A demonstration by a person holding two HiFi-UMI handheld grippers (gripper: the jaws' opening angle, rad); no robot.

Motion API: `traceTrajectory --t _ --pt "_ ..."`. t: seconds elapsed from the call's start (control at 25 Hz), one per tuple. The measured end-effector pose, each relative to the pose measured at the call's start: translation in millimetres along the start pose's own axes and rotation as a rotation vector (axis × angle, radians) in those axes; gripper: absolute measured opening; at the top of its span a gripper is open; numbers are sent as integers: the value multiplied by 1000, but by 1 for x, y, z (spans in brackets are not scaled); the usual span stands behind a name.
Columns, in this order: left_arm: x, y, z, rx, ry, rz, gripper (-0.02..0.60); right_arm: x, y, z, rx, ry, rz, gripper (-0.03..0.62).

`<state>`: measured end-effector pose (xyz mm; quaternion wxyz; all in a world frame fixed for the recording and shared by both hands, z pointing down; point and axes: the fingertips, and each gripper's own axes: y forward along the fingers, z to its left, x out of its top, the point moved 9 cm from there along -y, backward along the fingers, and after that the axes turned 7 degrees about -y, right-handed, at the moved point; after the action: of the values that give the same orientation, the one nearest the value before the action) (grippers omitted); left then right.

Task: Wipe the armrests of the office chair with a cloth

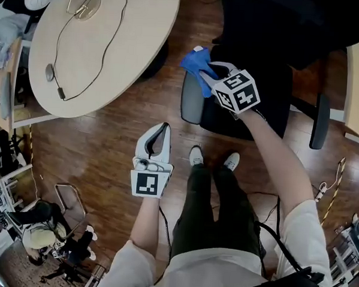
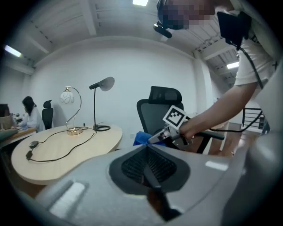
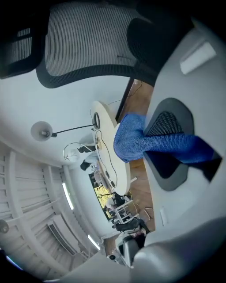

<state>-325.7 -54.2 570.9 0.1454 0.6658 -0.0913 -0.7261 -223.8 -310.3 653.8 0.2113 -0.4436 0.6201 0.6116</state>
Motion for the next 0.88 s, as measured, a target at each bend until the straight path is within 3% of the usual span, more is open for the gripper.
traceTrajectory --t 0.2,0.4,0.68,0.76,0.88 --pt "21 24 -2 27 -39 -19 0 -23 6 39 18 -26 9 95" --pt "24 22 -20 -14 26 -11 0 -58 -19 114 91 -62 4 95" --pt "20 12 -44 -47 1 28 0 -98 -52 165 181 44 -61 97" --pt "23 15 -46 -65 3 26 0 -98 -76 160 165 71 -149 97" --pt "29 30 -58 -105 42 23 0 -96 -140 126 22 126 -302 97"
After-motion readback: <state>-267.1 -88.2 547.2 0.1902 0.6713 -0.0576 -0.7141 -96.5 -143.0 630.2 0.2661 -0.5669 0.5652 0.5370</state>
